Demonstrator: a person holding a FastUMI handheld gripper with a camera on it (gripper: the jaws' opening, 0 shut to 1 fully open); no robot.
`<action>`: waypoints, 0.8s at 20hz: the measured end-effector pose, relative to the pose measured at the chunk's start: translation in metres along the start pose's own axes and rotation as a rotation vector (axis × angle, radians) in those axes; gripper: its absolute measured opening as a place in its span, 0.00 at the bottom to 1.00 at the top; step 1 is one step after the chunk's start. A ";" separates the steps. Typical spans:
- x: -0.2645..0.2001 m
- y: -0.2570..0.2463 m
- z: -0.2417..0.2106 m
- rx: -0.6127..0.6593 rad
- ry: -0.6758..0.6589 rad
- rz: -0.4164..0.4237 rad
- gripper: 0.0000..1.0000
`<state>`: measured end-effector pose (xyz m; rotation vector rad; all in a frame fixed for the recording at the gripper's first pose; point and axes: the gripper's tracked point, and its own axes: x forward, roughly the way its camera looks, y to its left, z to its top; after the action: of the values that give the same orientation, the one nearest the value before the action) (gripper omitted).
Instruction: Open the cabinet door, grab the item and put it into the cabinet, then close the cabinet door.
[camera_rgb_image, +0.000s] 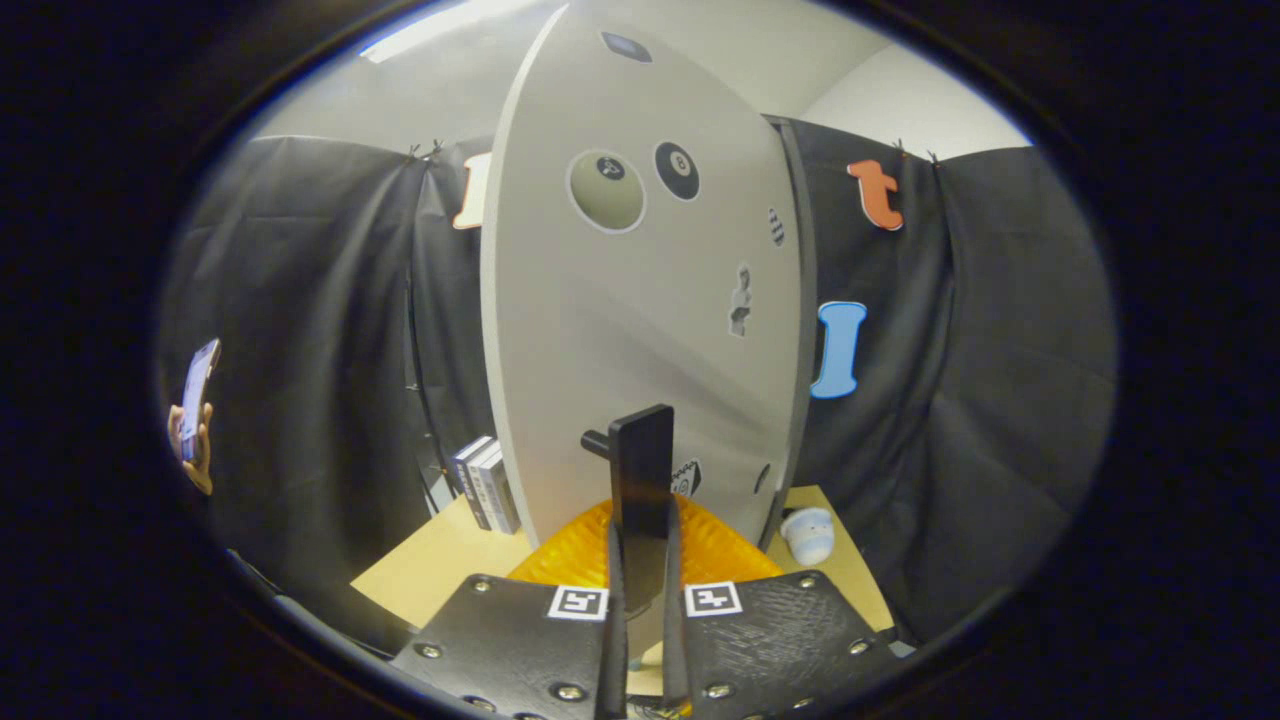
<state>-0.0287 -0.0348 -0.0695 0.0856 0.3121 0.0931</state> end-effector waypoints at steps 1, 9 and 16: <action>-0.002 -0.004 0.000 0.008 -0.002 -0.016 0.14; -0.014 -0.043 -0.002 0.046 -0.001 -0.174 0.05; -0.028 -0.079 -0.011 0.039 0.017 -0.303 0.01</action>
<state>-0.0526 -0.1150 -0.0797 0.0751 0.3412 -0.2130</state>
